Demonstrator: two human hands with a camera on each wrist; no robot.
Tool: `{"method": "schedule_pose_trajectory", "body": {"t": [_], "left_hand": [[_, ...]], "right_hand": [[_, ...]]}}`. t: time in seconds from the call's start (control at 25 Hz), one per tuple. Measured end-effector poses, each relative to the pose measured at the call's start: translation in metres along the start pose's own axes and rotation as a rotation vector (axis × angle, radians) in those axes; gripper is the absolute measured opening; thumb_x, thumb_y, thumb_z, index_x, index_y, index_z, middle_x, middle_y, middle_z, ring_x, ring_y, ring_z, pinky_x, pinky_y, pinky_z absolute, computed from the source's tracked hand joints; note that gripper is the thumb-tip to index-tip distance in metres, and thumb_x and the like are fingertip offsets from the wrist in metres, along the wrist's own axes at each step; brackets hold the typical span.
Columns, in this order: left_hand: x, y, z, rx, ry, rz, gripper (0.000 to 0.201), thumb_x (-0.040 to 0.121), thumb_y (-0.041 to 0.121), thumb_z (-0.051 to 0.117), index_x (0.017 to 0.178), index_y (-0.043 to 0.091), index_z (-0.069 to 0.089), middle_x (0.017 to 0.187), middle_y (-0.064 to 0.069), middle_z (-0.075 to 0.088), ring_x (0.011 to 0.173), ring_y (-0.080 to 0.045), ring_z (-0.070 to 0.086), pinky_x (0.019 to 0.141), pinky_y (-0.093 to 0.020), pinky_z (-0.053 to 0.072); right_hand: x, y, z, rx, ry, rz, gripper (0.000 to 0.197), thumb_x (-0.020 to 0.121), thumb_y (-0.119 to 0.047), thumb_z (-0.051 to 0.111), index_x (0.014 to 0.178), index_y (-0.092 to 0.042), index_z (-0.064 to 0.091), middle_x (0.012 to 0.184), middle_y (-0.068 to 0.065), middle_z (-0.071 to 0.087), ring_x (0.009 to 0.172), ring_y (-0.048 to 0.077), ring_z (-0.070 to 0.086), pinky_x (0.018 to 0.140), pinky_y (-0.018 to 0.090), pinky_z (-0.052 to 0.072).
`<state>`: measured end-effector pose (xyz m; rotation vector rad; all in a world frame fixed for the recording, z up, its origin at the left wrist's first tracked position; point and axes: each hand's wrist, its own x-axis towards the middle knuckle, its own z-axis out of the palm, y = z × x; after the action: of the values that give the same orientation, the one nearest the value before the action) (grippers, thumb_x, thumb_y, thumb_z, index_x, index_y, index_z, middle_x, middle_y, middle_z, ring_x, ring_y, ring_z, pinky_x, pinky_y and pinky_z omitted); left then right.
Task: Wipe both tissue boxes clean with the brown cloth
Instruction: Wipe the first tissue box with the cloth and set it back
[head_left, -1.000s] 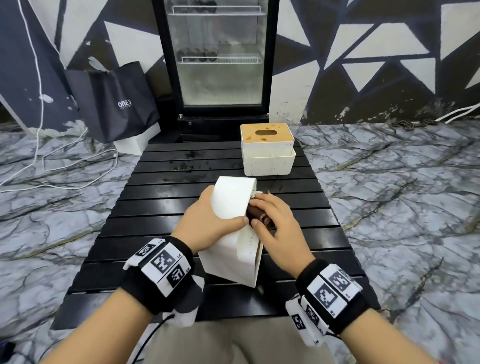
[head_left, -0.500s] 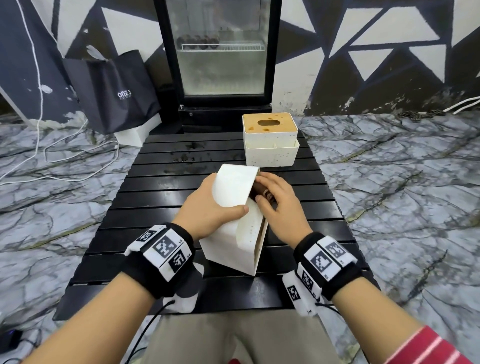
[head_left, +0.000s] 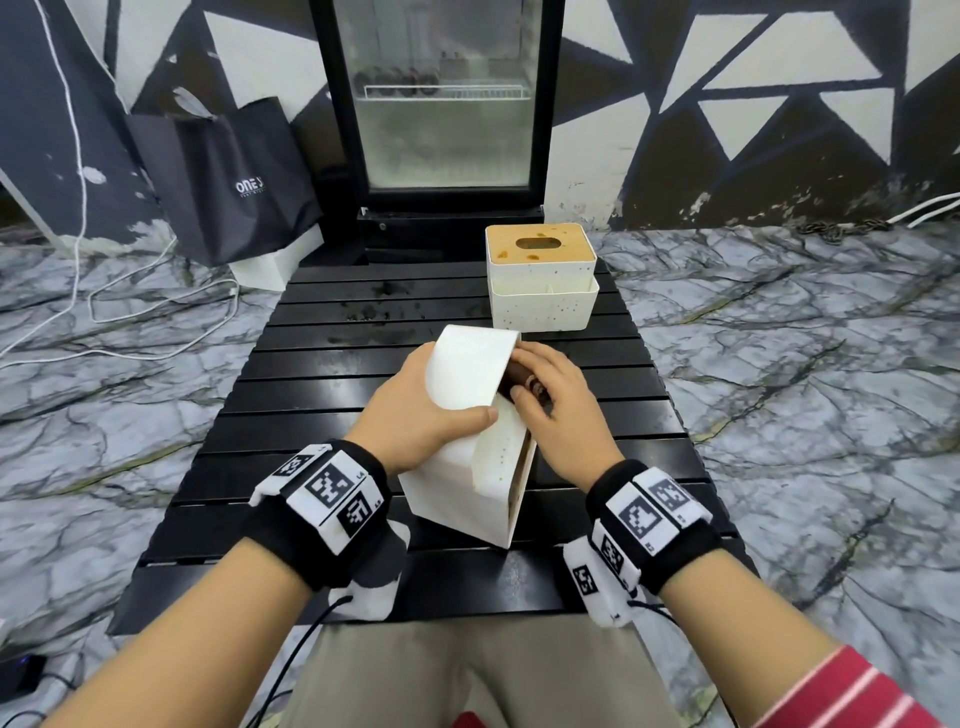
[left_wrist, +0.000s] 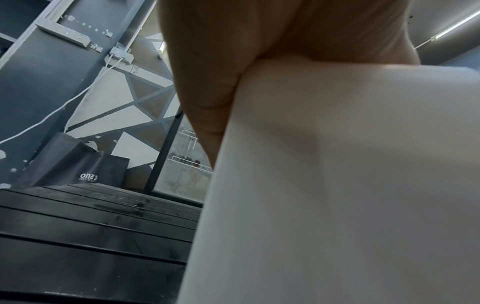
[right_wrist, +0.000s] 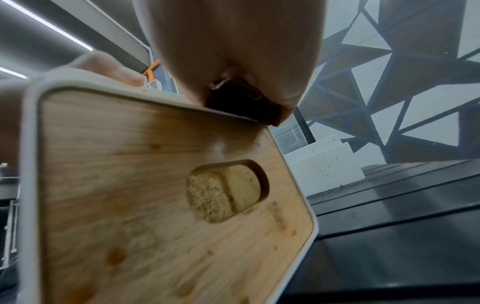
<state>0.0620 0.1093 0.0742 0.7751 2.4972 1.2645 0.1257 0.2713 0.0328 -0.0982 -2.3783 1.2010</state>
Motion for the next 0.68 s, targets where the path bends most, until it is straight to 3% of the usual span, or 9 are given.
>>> {"method": "schedule_pose_trajectory", "body": {"t": [0.12,0.2,0.36,0.48,0.68], "left_hand": [[0.0,0.001,0.0,-0.016,-0.002,-0.001,0.09,0.045,0.059,0.064,0.128,0.033,0.043,0.12,0.016,0.052,0.106,-0.006,0.05,0.076,-0.016,0.036],[0.0,0.002,-0.001,-0.026,-0.003,0.004,0.085,0.048,0.056,0.066,0.127,0.034,0.043,0.12,0.016,0.052,0.105,-0.005,0.05,0.075,-0.012,0.034],[0.001,0.001,-0.001,-0.022,-0.014,0.009,0.089,0.046,0.059,0.064,0.128,0.033,0.043,0.121,0.016,0.052,0.109,-0.007,0.05,0.082,-0.022,0.037],[0.001,-0.001,0.001,-0.021,0.008,0.004,0.089,0.047,0.059,0.067,0.129,0.032,0.043,0.124,0.014,0.051,0.11,-0.008,0.05,0.086,-0.026,0.035],[0.002,-0.001,0.006,-0.01,0.06,-0.029,0.087,0.052,0.054,0.067,0.131,0.031,0.042,0.123,0.014,0.051,0.111,-0.01,0.049,0.086,-0.025,0.035]], "right_hand": [[-0.018,-0.002,0.004,-0.013,0.008,-0.069,0.039,0.087,-0.018,0.049,0.125,-0.015,0.051,0.129,-0.012,0.042,0.12,-0.005,0.027,0.102,0.004,0.015],[-0.024,-0.002,0.003,-0.005,-0.02,-0.094,0.041,0.085,-0.022,0.046,0.126,-0.017,0.05,0.127,-0.019,0.038,0.118,-0.012,0.025,0.101,0.001,0.013],[-0.008,0.002,-0.004,-0.009,-0.06,-0.055,0.041,0.087,-0.024,0.045,0.127,-0.018,0.048,0.131,-0.01,0.042,0.126,0.004,0.031,0.106,0.016,0.019],[0.005,0.002,-0.006,-0.038,-0.059,0.016,0.038,0.091,-0.014,0.049,0.129,-0.015,0.046,0.138,0.001,0.041,0.129,0.017,0.032,0.107,0.024,0.021],[-0.004,-0.001,-0.002,-0.033,-0.024,-0.009,0.038,0.09,-0.009,0.051,0.127,-0.015,0.048,0.135,0.0,0.043,0.127,0.012,0.031,0.106,0.02,0.019]]}}
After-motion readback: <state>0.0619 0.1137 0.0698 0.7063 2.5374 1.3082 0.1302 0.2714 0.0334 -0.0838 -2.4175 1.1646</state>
